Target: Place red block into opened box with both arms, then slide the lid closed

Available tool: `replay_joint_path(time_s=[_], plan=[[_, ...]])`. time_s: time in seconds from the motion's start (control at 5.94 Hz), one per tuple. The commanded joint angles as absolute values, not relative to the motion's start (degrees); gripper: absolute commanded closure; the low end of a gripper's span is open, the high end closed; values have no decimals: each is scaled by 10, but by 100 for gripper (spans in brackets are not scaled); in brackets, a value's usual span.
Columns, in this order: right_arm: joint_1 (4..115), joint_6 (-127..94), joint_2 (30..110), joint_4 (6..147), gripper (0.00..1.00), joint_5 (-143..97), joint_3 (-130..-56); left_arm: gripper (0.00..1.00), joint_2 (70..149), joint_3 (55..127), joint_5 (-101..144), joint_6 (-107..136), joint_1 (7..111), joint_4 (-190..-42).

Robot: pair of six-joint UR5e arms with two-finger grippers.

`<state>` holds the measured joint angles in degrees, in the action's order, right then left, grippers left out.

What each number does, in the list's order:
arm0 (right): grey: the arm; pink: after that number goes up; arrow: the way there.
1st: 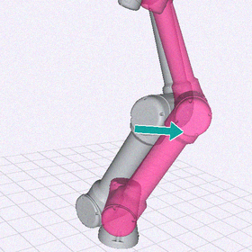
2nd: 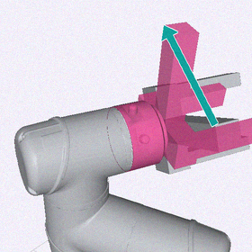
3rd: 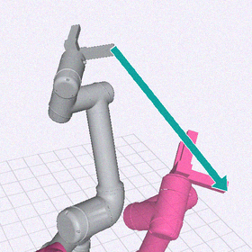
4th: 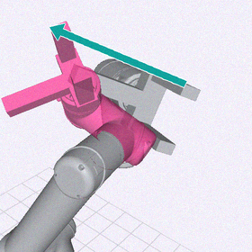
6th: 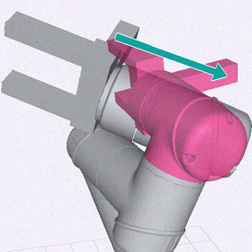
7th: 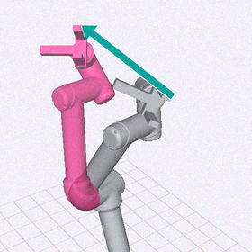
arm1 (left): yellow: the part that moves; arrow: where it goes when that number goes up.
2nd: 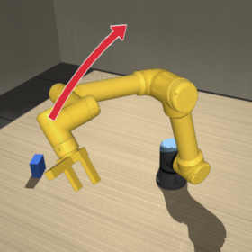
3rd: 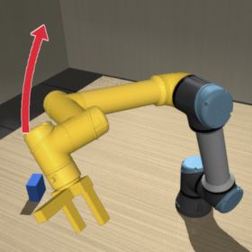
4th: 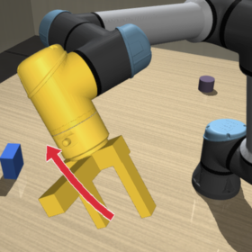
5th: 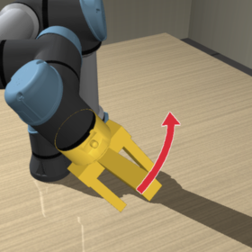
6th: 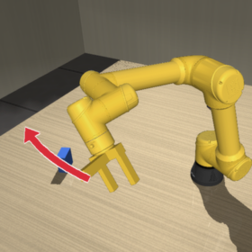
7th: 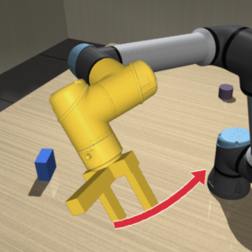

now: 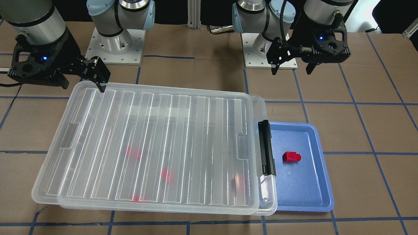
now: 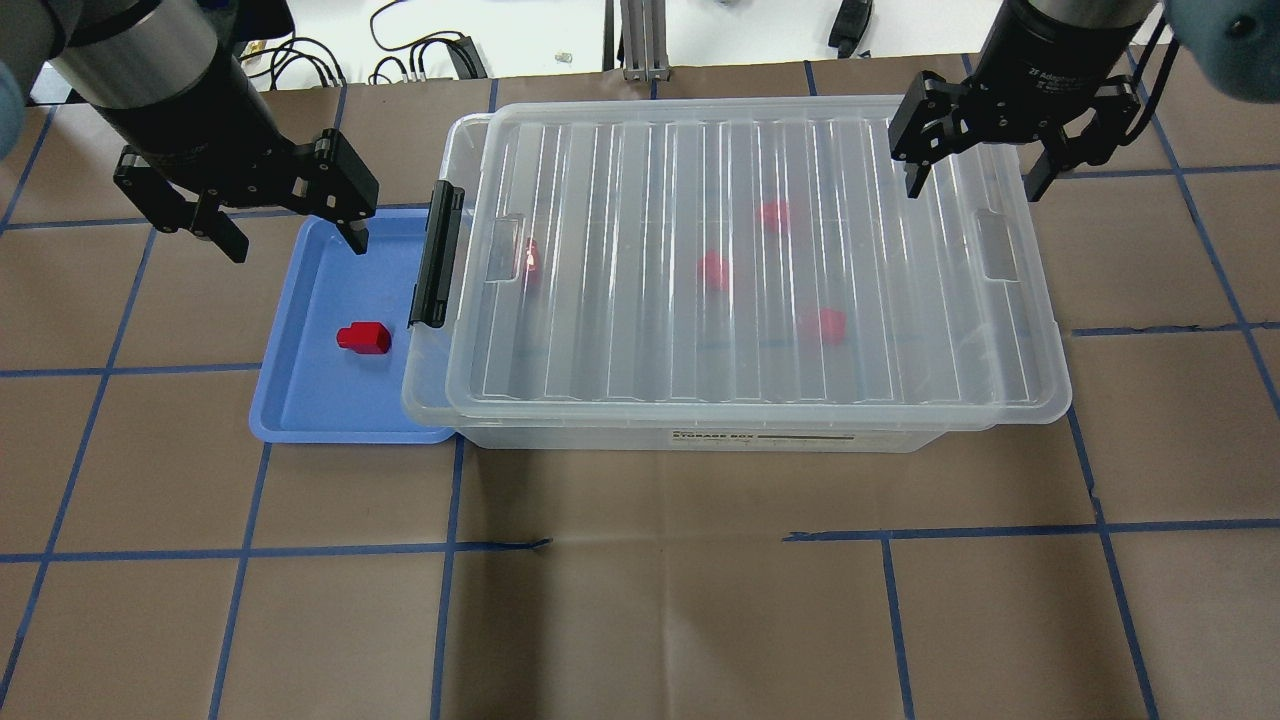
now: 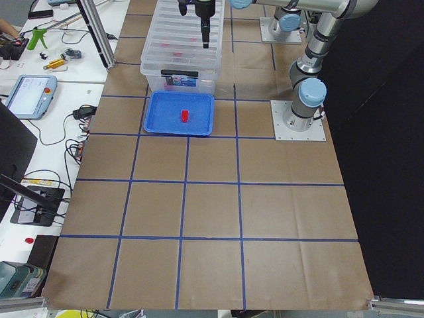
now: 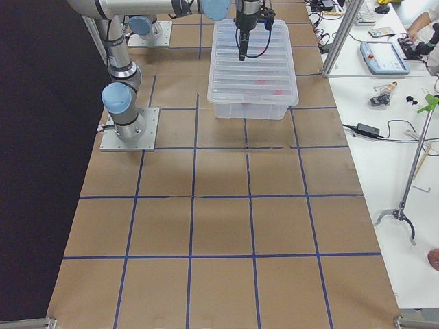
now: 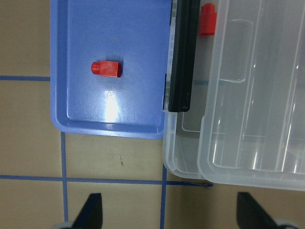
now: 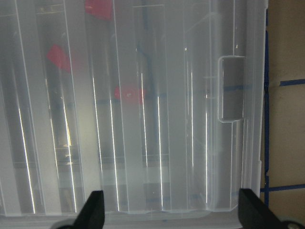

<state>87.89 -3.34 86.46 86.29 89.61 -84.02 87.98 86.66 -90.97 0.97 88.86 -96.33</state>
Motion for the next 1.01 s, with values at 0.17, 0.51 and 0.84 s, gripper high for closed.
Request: replay_joint_path(time_s=[0.17,0.51,0.84], plan=[[879,-33,867,862,0,891,-840,1,880,867,-909,10,889,-963],[875,-24,865,860,0,896,-850,1,880,867,-910,10,889,-964],[835,16,861,869,0,900,-866,1,880,867,-910,10,889,-963]])
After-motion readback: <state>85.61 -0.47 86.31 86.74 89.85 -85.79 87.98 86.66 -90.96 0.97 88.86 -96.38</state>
